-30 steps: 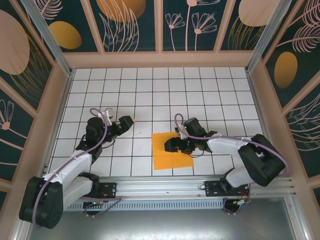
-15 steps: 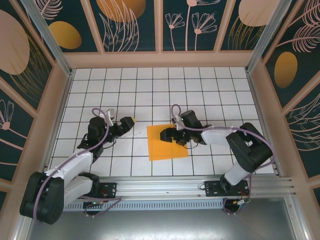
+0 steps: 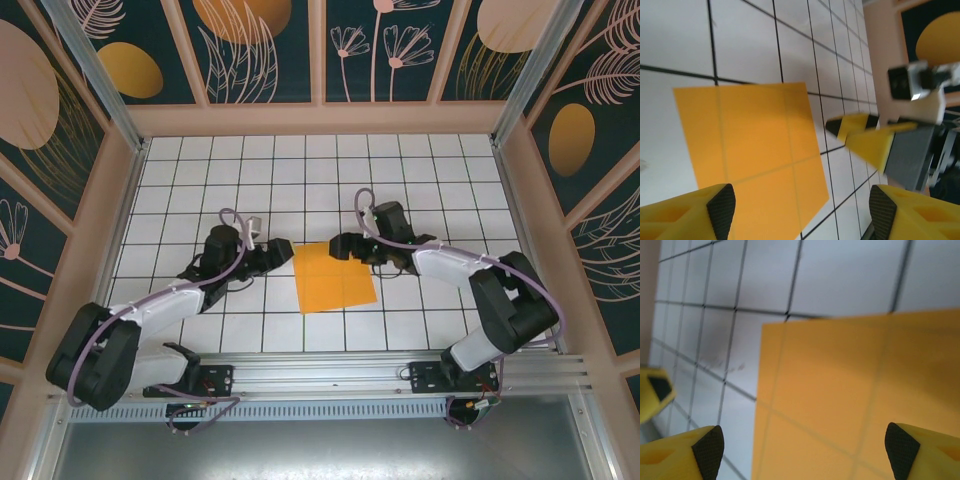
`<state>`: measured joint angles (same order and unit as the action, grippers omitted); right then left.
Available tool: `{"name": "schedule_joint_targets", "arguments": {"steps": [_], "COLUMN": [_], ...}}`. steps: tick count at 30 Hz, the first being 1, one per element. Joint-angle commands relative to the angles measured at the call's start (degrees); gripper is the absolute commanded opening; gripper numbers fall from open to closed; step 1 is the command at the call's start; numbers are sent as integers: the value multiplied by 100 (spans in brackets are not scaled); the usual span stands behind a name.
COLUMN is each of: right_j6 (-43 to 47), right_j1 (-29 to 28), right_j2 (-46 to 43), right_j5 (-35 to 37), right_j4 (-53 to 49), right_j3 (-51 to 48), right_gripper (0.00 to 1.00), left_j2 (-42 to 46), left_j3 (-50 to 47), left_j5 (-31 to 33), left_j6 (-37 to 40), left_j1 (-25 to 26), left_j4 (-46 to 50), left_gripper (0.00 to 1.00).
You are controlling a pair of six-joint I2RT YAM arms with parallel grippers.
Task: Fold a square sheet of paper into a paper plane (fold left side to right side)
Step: Move the square sheet of paper to the center of the table, then pick up the square sheet of paper from the center of the table.
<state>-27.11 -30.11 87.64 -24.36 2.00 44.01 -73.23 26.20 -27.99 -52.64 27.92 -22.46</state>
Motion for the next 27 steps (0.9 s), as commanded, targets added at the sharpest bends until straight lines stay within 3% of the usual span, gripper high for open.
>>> {"name": "schedule_joint_targets", "arguments": {"steps": [1, 10, 27], "right_j6": [582, 826, 847], "right_j1": [102, -66, -524], "right_j2": [137, 813, 1356], "right_j5": [938, 1583, 2026], "right_j4": [-874, -1162, -1613], "right_j3": [365, 935, 1190], "right_gripper": [88, 90, 92], "left_j2": [-310, -1327, -2052], "left_j3": [273, 734, 1002], "left_j5": [74, 425, 1071], "left_j6": [-63, -92, -27], "left_j1": [325, 1068, 1321], "left_j4": [11, 217, 918], "left_gripper": [72, 60, 44]}}
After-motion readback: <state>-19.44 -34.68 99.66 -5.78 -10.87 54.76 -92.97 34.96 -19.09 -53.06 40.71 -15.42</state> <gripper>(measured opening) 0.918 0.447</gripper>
